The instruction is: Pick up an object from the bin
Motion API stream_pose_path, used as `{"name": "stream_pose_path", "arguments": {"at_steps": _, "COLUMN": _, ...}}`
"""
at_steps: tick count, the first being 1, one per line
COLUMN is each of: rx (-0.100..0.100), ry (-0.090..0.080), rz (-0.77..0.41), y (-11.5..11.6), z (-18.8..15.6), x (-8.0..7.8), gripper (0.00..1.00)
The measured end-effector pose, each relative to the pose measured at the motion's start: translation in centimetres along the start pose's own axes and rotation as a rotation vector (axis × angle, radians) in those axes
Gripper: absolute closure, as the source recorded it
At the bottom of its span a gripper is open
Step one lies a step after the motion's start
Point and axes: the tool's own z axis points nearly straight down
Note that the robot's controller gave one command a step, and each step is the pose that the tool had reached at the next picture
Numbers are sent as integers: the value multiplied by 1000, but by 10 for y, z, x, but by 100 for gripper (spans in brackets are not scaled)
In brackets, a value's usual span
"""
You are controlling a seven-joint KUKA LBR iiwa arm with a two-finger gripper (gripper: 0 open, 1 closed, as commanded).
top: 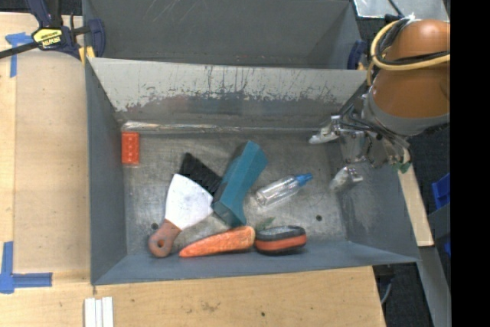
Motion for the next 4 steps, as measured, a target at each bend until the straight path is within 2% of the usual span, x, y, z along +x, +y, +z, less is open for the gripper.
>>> {"name": "stream_pose_path", "arguments": {"at_steps": 1, "rx": 7, "ry": -26, "rz": 17, "y": 29, "z": -7, "x": -8, "gripper": 0}}
{"name": "stream_pose_path", "arguments": {"at_steps": 2, "rx": 10, "ry": -26, "rz": 36, "y": 79, "z": 88, "x": -33, "gripper": 100}}
{"name": "stream_pose_path", "arguments": {"at_steps": 3, "rx": 10, "ry": -26, "rz": 36, "y": 79, "z": 88, "x": -33, "gripper": 100}}
{"name": "stream_pose_path", "arguments": {"at_steps": 4, "rx": 4, "ry": -7, "rz": 34, "y": 82, "z": 56, "x": -23, "gripper": 100}}
